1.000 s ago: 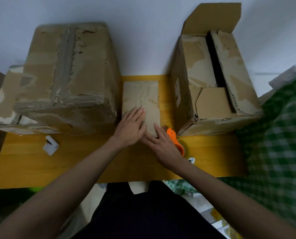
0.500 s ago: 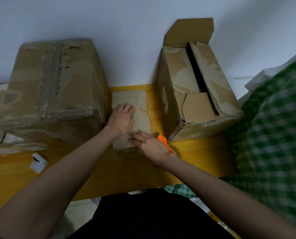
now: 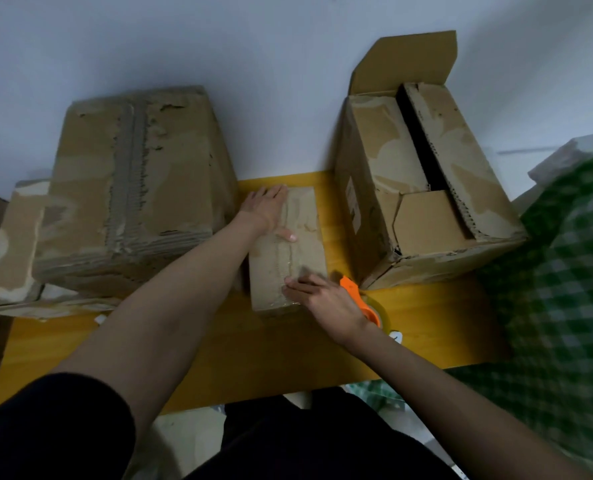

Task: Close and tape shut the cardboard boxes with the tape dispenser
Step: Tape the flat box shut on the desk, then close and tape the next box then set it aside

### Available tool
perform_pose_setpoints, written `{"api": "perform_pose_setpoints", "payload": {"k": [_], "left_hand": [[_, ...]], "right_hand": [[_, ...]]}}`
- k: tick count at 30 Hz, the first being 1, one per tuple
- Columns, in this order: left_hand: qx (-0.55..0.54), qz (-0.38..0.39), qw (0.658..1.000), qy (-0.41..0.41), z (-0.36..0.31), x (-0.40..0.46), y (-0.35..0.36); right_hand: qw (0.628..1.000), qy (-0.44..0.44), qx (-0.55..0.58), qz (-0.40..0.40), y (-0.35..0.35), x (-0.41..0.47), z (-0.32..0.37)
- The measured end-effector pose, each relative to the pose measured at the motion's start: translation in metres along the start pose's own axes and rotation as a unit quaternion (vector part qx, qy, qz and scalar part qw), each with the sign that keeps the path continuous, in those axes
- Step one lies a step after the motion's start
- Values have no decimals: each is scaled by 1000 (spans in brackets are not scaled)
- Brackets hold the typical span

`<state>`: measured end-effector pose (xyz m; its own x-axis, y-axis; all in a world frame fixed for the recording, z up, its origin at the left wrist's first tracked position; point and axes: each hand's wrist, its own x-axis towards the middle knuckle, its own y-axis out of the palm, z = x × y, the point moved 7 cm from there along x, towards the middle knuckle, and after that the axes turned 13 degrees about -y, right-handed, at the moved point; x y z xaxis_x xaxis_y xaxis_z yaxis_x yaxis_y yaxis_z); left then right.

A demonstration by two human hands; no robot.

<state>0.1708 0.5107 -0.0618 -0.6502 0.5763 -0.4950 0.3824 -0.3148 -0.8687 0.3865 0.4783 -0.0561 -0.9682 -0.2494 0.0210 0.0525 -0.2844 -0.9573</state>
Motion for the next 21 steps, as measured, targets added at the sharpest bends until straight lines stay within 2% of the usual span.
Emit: {"api": "perform_pose_setpoints", "payload": {"k": [3, 6, 9, 11, 15, 17, 21], "left_hand": [[22, 1, 1000, -1, -5, 5, -2], [29, -28, 999, -12, -11, -3, -4], [-29, -100, 995, -3, -11, -43, 7], [-81, -131, 988, -9, -7, -88, 29], [-139, -77, 986, -42, -1, -162, 91], [-134, -51, 988, -54, -1, -170, 109], [-97, -53, 991, -78, 0, -153, 109]], "right_hand": [[1000, 19, 16, 0, 2, 1, -7], [996, 67, 46, -46, -3, -6, -10], [980, 169, 60, -84, -3, -27, -21], [971, 210, 83, -80, 3, -39, -28], [975, 196, 79, -65, 9, -44, -28], [978, 184, 57, -81, 7, -39, -31], [979, 182, 52, -75, 2, -24, -38]]}}
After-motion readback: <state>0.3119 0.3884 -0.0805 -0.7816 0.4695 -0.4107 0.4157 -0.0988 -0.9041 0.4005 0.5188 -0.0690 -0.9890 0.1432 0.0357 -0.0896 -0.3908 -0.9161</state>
